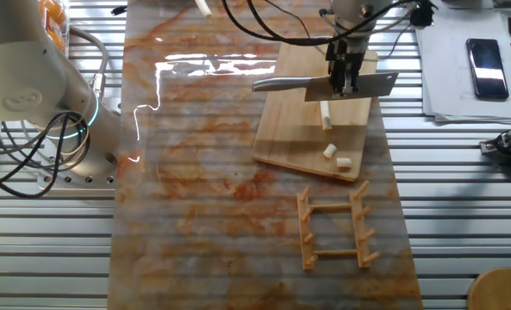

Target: Chop the scallions

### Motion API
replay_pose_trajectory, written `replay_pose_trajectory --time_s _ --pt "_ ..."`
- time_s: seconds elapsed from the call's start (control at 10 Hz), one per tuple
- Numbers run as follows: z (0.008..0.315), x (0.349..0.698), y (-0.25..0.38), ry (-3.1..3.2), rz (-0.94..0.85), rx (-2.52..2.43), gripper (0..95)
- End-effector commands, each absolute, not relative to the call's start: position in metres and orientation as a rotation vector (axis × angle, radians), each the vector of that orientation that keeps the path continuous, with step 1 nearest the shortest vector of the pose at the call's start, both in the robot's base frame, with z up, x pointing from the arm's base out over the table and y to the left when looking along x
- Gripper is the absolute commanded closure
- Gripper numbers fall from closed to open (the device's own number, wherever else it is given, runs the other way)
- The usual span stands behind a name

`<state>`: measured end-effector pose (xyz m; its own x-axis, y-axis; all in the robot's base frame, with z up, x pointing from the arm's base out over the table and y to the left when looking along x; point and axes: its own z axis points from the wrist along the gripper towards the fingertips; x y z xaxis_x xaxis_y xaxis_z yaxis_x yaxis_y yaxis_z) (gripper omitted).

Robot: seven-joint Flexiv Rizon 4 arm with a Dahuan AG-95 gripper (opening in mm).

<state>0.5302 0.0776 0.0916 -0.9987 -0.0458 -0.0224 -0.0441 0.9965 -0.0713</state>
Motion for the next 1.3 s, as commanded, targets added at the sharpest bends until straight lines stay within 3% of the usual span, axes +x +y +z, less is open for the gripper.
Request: replay_pose_trajectory --time_s 0.1,1.3 --pt "0.0949 0.5315 0.075 3.131 -0.101 -0.112 95.0" --pt "0.096 0.5287 0.0735 3.056 -0.089 -0.186 95.0"
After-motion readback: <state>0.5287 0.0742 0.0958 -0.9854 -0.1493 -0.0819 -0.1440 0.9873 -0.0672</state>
